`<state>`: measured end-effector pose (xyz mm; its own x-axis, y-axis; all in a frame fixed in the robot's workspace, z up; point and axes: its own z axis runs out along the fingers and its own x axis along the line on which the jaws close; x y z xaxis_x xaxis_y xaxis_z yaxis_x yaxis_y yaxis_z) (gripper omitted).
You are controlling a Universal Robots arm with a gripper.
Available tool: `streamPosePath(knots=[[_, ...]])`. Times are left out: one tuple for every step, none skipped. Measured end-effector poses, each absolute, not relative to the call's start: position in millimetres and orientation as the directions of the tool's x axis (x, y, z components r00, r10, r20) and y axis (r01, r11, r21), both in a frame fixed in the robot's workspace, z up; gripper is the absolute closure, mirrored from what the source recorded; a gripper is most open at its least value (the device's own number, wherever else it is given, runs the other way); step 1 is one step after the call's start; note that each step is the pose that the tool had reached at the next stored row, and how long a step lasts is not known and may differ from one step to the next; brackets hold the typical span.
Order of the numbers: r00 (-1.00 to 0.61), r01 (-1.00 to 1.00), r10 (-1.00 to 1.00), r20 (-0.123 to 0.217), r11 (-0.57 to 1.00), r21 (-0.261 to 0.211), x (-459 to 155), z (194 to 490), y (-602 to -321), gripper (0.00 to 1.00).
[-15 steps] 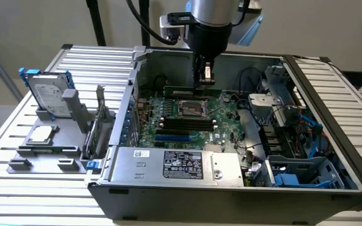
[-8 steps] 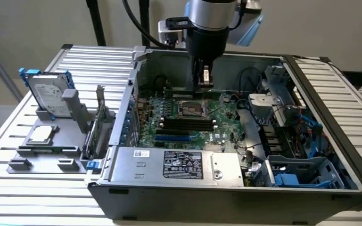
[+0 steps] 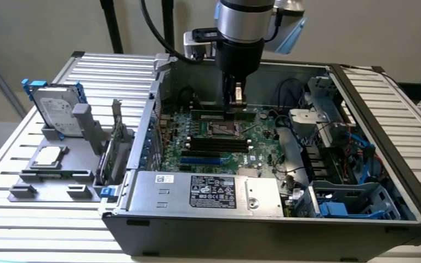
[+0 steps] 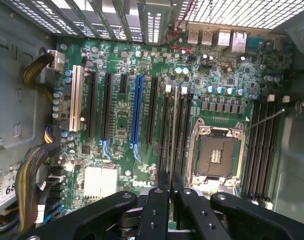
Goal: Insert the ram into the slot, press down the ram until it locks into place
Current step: 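Insert the ram into the slot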
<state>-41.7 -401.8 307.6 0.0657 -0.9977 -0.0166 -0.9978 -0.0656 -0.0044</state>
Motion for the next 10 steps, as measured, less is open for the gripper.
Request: streamPosePath(knots=[[0.066, -0.998, -0.998, -0.016, -0.066, -0.004, -41.7, 305.8, -401.8, 0.87], [0.066, -0.998, -0.998, -0.016, -0.066, -0.004, -41.7, 303.9, -401.7, 0.87], [0.066, -0.998, -0.998, -0.016, -0.066, -0.004, -41.7, 302.1, -401.7, 0.87], [0.066, -0.998, -0.998, -0.015, -0.066, -0.004, -41.7, 300.3, -401.7, 0.87], [0.066, -0.998, -0.998, -0.015, -0.066, -0.004, -41.7, 298.5, -401.7, 0.87], [0.066, -0.998, -0.998, -0.015, -0.066, -0.004, -41.7, 296.7, -401.6, 0.87], [0.066, -0.998, -0.998, -0.014, -0.066, -0.004, -41.7, 294.9, -401.6, 0.87], [0.066, -0.998, -0.998, -0.014, -0.066, -0.004, -41.7, 293.1, -401.7, 0.87], [0.066, -0.998, -0.998, -0.013, -0.066, -0.004, -41.7, 291.2, -401.7, 0.87], [0.066, -0.998, -0.998, -0.013, -0.066, -0.004, -41.7, 289.4, -401.6, 0.87]])
